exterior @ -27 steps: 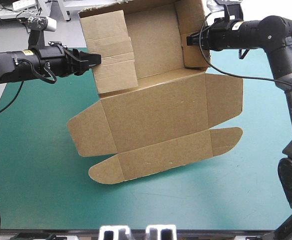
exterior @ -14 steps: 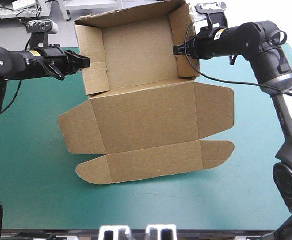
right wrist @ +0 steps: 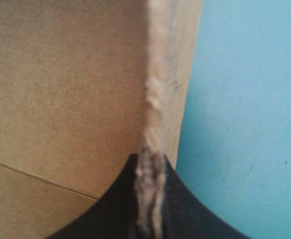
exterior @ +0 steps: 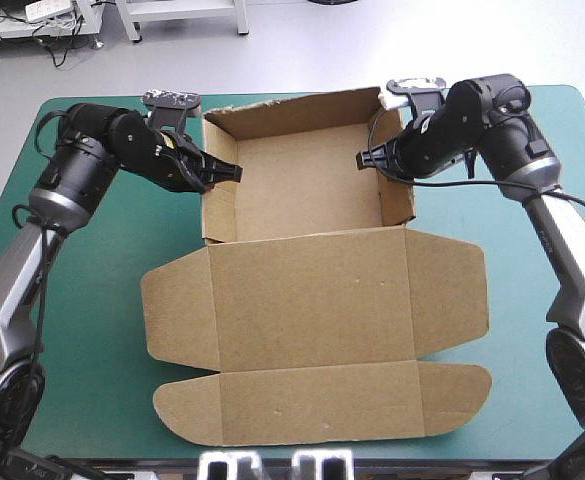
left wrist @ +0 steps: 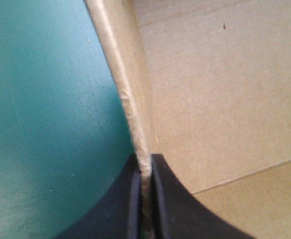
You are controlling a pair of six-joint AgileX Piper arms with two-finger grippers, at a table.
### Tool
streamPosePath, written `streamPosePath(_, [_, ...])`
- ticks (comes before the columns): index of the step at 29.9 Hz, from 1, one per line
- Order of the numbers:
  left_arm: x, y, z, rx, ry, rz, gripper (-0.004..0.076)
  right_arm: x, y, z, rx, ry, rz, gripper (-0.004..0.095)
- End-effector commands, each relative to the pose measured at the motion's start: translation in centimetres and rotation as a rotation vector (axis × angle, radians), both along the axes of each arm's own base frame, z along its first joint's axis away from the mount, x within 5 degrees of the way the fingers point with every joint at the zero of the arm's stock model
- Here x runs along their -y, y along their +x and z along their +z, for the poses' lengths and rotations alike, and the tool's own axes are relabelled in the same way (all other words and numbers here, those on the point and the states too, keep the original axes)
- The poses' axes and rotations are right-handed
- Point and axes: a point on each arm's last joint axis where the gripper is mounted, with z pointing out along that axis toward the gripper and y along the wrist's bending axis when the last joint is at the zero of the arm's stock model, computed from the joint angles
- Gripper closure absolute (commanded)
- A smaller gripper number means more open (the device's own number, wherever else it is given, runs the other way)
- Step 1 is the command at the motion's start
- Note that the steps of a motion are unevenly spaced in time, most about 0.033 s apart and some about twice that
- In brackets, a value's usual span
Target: Fold the box
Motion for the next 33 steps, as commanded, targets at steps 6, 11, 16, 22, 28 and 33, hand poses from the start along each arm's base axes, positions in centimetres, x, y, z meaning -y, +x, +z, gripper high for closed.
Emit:
streamPosePath(6, [1.6, 3.2, -4.4, -0.153, -0.028, 0.120, 0.0734, -0.7, 0.1, -5.6, -0.135, 0.014, -0.004, 0.0912])
streamPosePath(11, [2.2, 4.5, -6.4, -0.172, -0.014, 0.121, 0.0734, -1.6, 2.0, -8.7, -0.178, 0.027, -0.014, 0.0913])
streamPosePath(16, [2.3, 5.0, -7.2, -0.169, 0.007, 0.095, 0.0734, -2.4, 2.8, -11.0, -0.225, 0.020, 0.061, 0.0911])
streamPosePath(22, [2.1, 4.8, -7.5, -0.199, 0.052, 0.081, 0.0732, -2.4, 3.0, -11.6, -0.213, -0.042, 0.106, 0.0844])
streamPosePath(28, [1.5, 4.3, -7.7, -0.268, 0.085, 0.084, 0.0644, -2.3, 2.8, -11.6, -0.226, -0.062, 0.152, 0.0587])
streamPosePath(33, [1.5, 4.0, -7.8, -0.304, 0.086, 0.080, 0.0465, -2.4, 2.8, -10.9, -0.221, -0.063, 0.163, 0.0505])
